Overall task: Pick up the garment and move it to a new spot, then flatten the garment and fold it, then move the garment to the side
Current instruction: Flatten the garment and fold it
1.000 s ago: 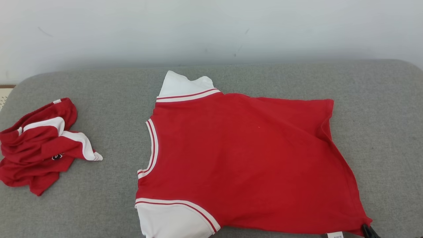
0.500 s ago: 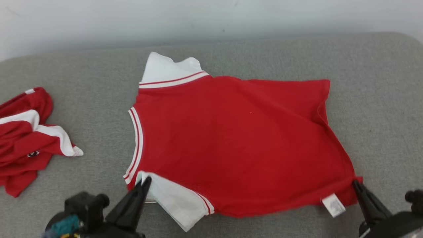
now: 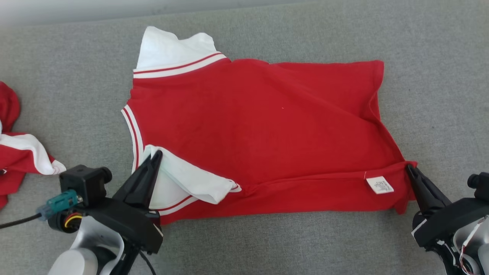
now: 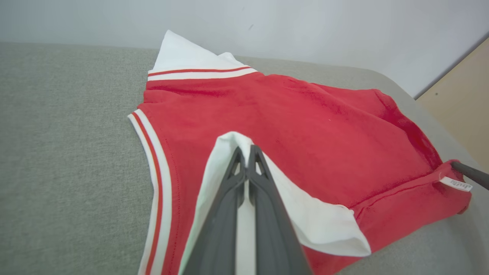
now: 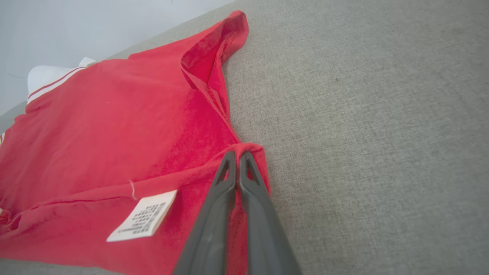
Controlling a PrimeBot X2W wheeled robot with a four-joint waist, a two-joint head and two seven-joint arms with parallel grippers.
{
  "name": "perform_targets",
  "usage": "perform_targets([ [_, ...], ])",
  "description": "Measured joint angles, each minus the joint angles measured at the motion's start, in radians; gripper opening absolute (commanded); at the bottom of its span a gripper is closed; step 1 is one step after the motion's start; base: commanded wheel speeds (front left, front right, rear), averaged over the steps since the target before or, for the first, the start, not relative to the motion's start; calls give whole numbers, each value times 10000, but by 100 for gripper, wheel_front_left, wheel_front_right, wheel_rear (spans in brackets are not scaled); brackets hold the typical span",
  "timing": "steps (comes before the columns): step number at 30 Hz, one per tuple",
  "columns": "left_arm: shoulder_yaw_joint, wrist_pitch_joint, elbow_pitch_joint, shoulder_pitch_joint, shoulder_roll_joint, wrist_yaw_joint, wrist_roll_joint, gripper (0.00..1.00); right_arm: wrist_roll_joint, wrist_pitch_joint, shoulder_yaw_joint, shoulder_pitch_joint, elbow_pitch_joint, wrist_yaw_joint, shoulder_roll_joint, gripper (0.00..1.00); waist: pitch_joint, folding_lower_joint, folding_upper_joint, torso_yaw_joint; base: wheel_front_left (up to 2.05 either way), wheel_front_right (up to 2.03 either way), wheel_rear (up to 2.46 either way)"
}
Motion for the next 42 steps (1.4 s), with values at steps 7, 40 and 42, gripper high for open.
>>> perform_targets([
  [7, 213, -694, 901, -544, -244, 6, -90, 0, 255, -374, 416, -533, 562, 0, -144, 0, 393, 0, 0, -95, 0, 0, 0],
  [40, 274, -4155, 1580, 1129, -376, 1505, 2021, 100, -2633, -3705, -387, 1131, -692, 0, 980, 100, -994, -4, -1, -251, 0, 0, 0],
  [42, 203, -4209, 1630, 1286, -391, 1519, 2046, 100, -2867, -3653, -370, 1315, -849, 0, 1041, 100, -1137, -4, -1, -253, 0, 0, 0],
])
